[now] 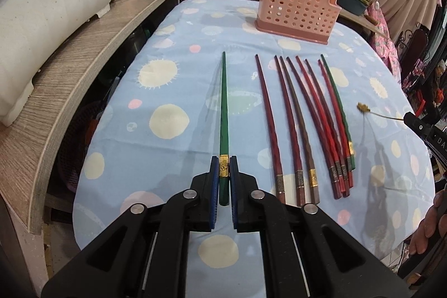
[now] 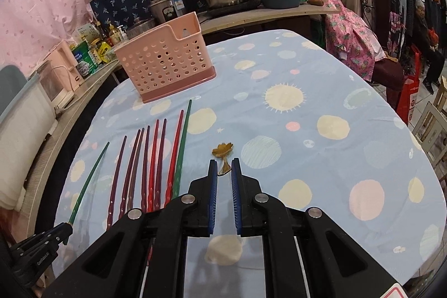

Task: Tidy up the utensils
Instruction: 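Lift the green chopstick and gold spoon and carry both over the pink holder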

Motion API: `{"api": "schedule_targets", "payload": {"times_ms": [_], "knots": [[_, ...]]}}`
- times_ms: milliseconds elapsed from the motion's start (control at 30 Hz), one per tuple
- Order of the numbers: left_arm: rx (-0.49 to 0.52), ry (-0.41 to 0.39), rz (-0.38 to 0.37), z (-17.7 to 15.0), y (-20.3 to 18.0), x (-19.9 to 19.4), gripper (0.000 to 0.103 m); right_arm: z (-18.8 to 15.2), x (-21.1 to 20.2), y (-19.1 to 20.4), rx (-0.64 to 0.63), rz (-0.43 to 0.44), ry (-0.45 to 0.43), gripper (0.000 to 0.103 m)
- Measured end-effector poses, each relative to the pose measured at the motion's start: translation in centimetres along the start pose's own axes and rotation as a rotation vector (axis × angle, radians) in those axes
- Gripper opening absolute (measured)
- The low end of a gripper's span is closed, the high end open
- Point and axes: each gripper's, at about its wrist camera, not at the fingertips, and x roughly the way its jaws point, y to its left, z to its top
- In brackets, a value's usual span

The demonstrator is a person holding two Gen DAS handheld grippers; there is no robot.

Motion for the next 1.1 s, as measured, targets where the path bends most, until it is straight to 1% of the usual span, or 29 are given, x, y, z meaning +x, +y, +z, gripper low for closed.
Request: {"api": "schedule_targets", "payload": {"times_ms": [133,200,467,667,867,967,1100], "knots": [[-0.011,-0.027,-0.007,0.9,0.3,-1.1,0.007,0.7,-0.8,-0.4,0.005,-0.003,-0.024,0.008],[-0.017,-0.044,-0.011,1.4,0.5,-1.7,0.007,1.0,-1.1,-0.4,0.005,-0.003,-0.028,0.003],[-0.038,-0.134,-0.016,4.7,1.1,-4.4,0.007,1.8,-2.0,-0.2,-0.012,0.001,-0.05,0.002],[-0.059,-0.215,-0.023,8.9,1.4,-6.0,0.007,3.0,-2.7,0.3,-0.023,0.027,-0.066,0.002],[-0.074,-0.296,-0.016,13.6,1.4,-7.6,0.007,5.1,-2.5,1.0,-0.027,0.07,-0.072,0.002],[-0.076,-0.326,-0.017,15.9,1.1,-8.2,0.007,6.6,-2.2,1.3,-0.026,0.095,-0.078,0.002],[-0.077,-0.368,-0.045,19.1,0.3,-9.5,0.007,9.4,-1.6,1.8,-0.023,0.122,-0.1,0.002]]}}
